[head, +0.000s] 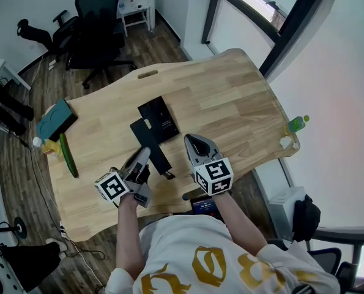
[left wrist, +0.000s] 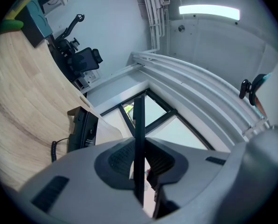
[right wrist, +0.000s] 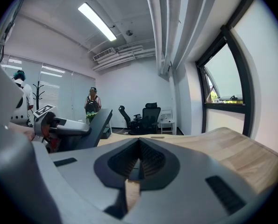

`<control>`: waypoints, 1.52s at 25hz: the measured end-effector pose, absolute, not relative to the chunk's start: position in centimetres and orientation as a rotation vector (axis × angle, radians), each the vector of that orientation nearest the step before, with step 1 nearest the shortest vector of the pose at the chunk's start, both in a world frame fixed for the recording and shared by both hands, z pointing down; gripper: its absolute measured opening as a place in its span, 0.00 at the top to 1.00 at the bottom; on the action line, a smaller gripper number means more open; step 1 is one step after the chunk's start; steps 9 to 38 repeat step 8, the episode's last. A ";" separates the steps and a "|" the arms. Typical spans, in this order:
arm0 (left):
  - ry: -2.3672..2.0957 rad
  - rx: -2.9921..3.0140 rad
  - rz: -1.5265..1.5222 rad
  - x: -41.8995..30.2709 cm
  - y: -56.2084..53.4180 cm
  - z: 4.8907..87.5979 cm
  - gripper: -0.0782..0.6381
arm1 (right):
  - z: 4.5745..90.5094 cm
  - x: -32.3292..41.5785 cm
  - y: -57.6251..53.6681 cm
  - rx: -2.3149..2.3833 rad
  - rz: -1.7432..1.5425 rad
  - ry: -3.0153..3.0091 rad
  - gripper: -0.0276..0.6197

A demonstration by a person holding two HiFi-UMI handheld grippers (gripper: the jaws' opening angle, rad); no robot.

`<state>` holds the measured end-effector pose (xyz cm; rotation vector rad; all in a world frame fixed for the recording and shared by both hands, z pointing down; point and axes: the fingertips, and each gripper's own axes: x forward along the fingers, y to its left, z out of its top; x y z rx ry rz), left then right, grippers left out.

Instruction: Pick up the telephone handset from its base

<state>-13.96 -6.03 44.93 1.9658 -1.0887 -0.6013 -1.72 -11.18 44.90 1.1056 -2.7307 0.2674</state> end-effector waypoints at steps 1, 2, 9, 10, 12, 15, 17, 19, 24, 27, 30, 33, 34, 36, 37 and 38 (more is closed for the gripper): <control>-1.090 1.962 -0.598 -14.0 -6.0 45.1 0.79 | 44.9 -1.7 -11.2 1.104 0.266 -2.731 0.95; -1.091 1.955 -0.597 -14.0 -6.1 45.1 0.79 | 44.9 -1.8 -11.2 1.101 0.265 -2.730 0.95; -1.076 1.948 -0.619 -14.0 -6.5 44.3 0.79 | 44.9 -2.1 -11.6 1.093 0.270 -2.732 0.95; -1.076 1.948 -0.619 -14.0 -6.5 44.3 0.79 | 44.9 -2.1 -11.6 1.093 0.270 -2.732 0.95; -1.076 1.948 -0.619 -14.0 -6.5 44.3 0.79 | 44.9 -2.1 -11.6 1.093 0.270 -2.732 0.95; -1.076 1.948 -0.619 -14.0 -6.5 44.3 0.79 | 44.9 -2.1 -11.6 1.093 0.270 -2.732 0.95; -1.076 1.948 -0.619 -14.0 -6.5 44.3 0.79 | 44.9 -2.1 -11.6 1.093 0.270 -2.732 0.95; -1.076 1.948 -0.619 -14.0 -6.5 44.3 0.79 | 44.9 -2.1 -11.6 1.093 0.270 -2.732 0.95; -1.076 1.948 -0.619 -14.0 -6.5 44.3 0.79 | 44.9 -2.1 -11.6 1.093 0.270 -2.732 0.95; -1.076 1.948 -0.619 -14.0 -6.5 44.3 0.79 | 44.9 -2.1 -11.6 1.093 0.270 -2.732 0.95; -1.076 1.948 -0.619 -14.0 -6.5 44.3 0.79 | 44.9 -2.1 -11.6 1.093 0.270 -2.732 0.95; -1.076 1.948 -0.619 -14.0 -6.5 44.3 0.79 | 44.9 -2.1 -11.6 1.093 0.270 -2.732 0.95; -1.076 1.948 -0.619 -14.0 -6.5 44.3 0.79 | 44.9 -2.1 -11.6 1.093 0.270 -2.732 0.95; -1.076 1.948 -0.619 -14.0 -6.5 44.3 0.79 | 44.9 -2.1 -11.6 1.093 0.270 -2.732 0.95; -1.076 1.948 -0.619 -14.0 -6.5 44.3 0.79 | 44.9 -2.1 -11.6 1.093 0.270 -2.732 0.95; -1.076 1.948 -0.619 -14.0 -6.5 44.3 0.79 | 44.9 -2.1 -11.6 1.093 0.270 -2.732 0.95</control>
